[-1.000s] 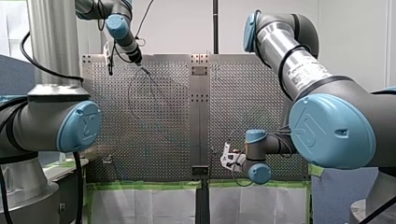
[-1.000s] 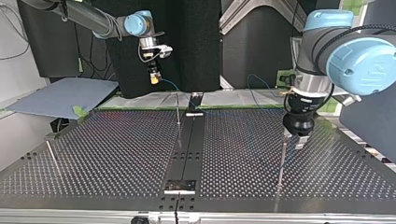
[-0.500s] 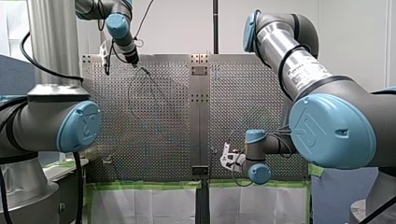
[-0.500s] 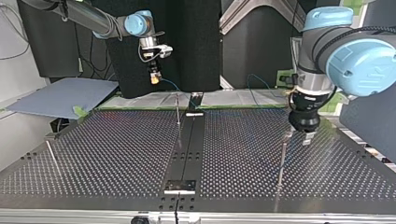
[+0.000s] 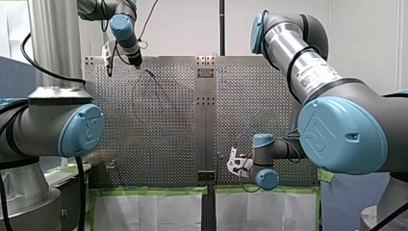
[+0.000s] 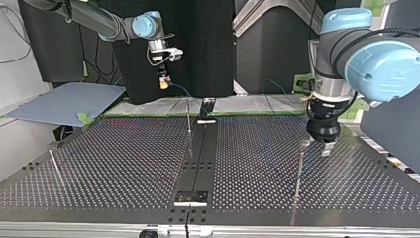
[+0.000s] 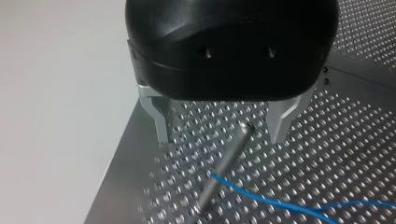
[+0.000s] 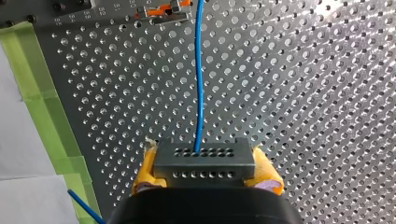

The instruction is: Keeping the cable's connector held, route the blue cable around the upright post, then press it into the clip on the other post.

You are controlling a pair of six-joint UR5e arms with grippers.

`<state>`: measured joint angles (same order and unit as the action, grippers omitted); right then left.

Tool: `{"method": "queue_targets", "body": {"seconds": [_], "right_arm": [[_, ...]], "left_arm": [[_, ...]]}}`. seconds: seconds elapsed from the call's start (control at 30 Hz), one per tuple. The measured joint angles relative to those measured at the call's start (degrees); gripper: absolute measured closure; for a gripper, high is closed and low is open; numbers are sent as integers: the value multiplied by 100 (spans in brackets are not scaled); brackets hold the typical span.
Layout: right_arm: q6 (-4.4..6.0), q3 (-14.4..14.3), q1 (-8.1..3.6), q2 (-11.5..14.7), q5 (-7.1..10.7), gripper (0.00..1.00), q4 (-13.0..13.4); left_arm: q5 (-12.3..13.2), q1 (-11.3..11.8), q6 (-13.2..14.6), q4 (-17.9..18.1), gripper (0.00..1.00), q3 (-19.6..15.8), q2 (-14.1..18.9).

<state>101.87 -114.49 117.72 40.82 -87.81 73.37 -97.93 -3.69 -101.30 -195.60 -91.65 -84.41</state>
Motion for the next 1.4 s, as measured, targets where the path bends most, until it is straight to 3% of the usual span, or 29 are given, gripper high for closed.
{"method": "queue_targets", "body": {"seconds": [0.17,0.37,0.53,0.8,1.07,1.4], "right_arm": [[5,1,-1,1,0,100,-27],[17,1,0,2,0,100,-69],[5,0,0,2,0,100,-91],[-5,1,0,1,-4,100,-63],[7,1,1,2,-4,100,-28],[18,1,-1,2,-2,100,-1]], "left_arm": [[231,-86,233,247,0,1,-77],[444,-384,572,414,0,1,-358],[371,-700,829,604,0,1,-584],[302,-1132,900,982,0,1,-810],[158,-1274,980,1348,0,2,-1202],[-170,-1284,1445,1936,0,0,-1678]]}}
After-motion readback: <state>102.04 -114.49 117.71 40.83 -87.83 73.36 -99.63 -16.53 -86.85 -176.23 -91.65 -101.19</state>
